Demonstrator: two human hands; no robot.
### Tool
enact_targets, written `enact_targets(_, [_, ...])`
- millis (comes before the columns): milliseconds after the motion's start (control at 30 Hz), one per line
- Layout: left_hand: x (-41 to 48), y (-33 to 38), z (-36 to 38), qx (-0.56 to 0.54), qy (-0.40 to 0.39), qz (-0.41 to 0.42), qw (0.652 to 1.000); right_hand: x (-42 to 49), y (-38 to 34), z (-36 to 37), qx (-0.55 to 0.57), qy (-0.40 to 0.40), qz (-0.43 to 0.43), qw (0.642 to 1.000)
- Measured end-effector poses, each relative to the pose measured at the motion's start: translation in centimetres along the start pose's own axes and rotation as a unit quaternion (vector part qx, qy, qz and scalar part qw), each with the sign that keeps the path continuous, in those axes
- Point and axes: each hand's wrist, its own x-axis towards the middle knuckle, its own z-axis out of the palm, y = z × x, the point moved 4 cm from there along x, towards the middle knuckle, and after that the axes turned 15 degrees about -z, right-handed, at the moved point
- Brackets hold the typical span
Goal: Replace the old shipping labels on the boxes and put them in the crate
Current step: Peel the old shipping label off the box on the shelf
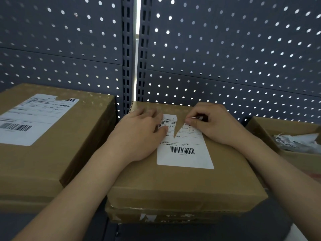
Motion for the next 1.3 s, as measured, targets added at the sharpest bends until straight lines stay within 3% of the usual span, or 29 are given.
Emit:
enact_targets(533, [0.1, -0.1, 0.1, -0.003, 0.005, 0.008, 1.000, -0.2, -1.8, -0.7, -0.029, 0.027, -0.123, 0.992])
enact_targets(833, [-0.3, 0.2, -1.0, 0.009, -0.029, 0.005, 1.000, 0.0, -3.4, -1.4, -0.015, -0.066, 0.038, 0.997])
enact_targets(1100, [-1.6, -0.3, -1.3, 0.005, -0.019, -0.001, 1.000, -1.8, -4.4, -0.3, -0.041, 0.030, 0.046, 0.998])
enact_targets(1300, [-1.7, -0.6, -0.8, -0.037, -0.033, -0.009, 0.999, -2.2, -4.7, -0.3, -0.021, 0.041, 0.046, 0.998])
